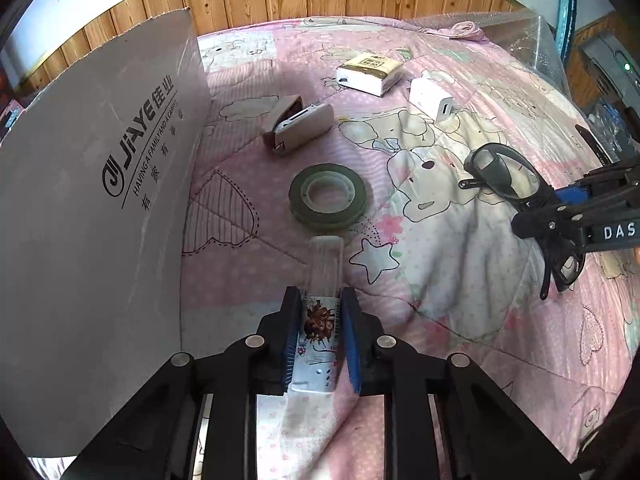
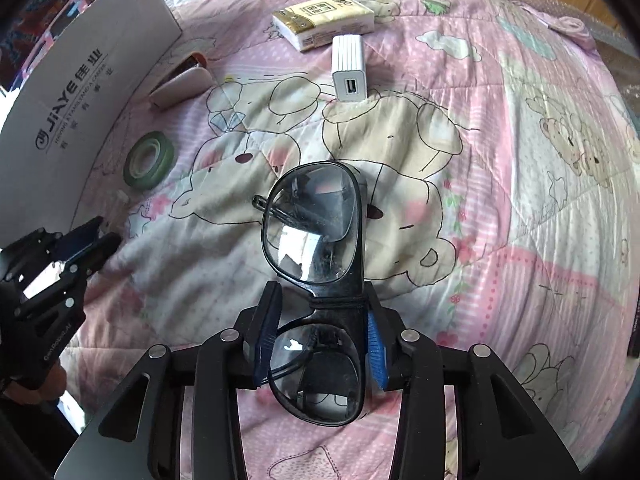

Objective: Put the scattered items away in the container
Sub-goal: 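Lift and carry the glasses and glue stick with both tools toward the cardboard box, then lower the held glasses and glue stick with both tools into the box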

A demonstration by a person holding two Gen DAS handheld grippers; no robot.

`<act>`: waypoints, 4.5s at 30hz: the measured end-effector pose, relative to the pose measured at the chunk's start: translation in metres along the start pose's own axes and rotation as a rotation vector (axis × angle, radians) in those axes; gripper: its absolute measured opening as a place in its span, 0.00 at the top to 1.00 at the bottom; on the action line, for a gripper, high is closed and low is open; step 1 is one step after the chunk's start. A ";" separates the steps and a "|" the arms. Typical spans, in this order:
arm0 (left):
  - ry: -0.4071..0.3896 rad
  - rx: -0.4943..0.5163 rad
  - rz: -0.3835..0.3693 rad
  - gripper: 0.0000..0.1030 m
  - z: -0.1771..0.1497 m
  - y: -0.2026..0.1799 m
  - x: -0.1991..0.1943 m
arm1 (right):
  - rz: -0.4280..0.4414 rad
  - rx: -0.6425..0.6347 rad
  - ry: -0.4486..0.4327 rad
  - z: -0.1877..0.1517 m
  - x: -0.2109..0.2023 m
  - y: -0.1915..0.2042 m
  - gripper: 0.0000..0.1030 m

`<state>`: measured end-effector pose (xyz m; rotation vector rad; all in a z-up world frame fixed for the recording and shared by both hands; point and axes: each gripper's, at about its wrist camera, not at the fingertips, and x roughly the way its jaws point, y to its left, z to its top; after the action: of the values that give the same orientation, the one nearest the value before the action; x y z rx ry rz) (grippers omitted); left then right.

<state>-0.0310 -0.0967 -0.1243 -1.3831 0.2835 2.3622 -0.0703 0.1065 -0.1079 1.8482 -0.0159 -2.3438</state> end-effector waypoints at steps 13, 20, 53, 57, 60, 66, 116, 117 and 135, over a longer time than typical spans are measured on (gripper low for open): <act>-0.031 -0.086 -0.156 0.81 0.020 0.004 -0.051 | 0.145 0.188 -0.127 -0.020 -0.048 -0.008 0.75; -0.051 -0.128 -0.166 0.81 0.016 0.017 -0.075 | 0.157 0.192 -0.172 -0.008 -0.050 0.022 0.75; -0.157 -0.226 -0.125 0.81 0.016 0.069 -0.144 | 0.147 0.163 -0.316 -0.027 -0.126 0.120 0.75; -0.179 -0.234 -0.102 0.81 0.016 0.078 -0.154 | 0.150 0.141 -0.329 -0.024 -0.134 0.133 0.75; -0.190 -0.248 -0.092 0.81 0.015 0.085 -0.160 | 0.155 0.128 -0.334 -0.022 -0.138 0.142 0.75; -0.206 -0.272 -0.080 0.81 0.010 0.101 -0.170 | 0.165 0.099 -0.344 -0.017 -0.144 0.161 0.75; -0.314 -0.390 0.019 0.81 0.023 0.208 -0.210 | 0.163 -0.195 -0.360 0.056 -0.147 0.300 0.75; -0.313 -0.390 0.021 0.81 0.024 0.209 -0.209 | 0.162 -0.199 -0.359 0.058 -0.146 0.301 0.75; -0.275 -0.387 0.055 0.81 0.045 0.232 -0.181 | 0.143 -0.230 -0.325 0.097 -0.113 0.309 0.75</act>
<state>-0.0861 -0.3311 0.0509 -1.1898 -0.2267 2.7147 -0.1031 -0.1931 0.0570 1.3069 0.0771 -2.4013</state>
